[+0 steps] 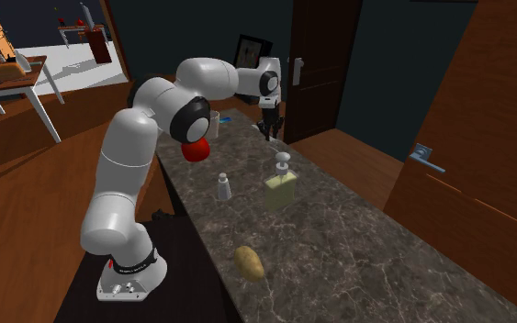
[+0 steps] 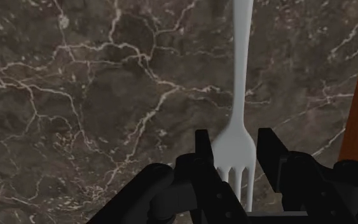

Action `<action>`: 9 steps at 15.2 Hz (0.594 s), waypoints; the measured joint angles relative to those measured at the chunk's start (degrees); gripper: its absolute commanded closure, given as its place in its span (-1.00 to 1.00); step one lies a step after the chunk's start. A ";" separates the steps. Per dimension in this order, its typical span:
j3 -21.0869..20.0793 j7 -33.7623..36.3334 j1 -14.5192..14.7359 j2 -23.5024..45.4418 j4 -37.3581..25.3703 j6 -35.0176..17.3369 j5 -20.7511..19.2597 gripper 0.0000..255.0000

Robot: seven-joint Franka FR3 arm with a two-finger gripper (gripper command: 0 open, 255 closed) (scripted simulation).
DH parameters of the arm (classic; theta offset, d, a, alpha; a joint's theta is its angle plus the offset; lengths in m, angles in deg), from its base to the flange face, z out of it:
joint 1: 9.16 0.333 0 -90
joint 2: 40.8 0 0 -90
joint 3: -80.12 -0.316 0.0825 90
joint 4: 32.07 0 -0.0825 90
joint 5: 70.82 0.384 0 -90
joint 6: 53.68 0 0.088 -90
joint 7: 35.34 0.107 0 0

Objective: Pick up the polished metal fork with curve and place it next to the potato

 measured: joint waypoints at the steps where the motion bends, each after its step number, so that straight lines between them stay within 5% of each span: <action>1: -0.09 -0.08 0.06 -0.17 -0.50 0.62 0.14 1.00; 4: -0.46 -0.72 -0.61 -1.49 -0.46 1.65 0.93 1.00; 9: -2.08 -6.32 -9.33 -12.54 12.88 -3.17 7.22 1.00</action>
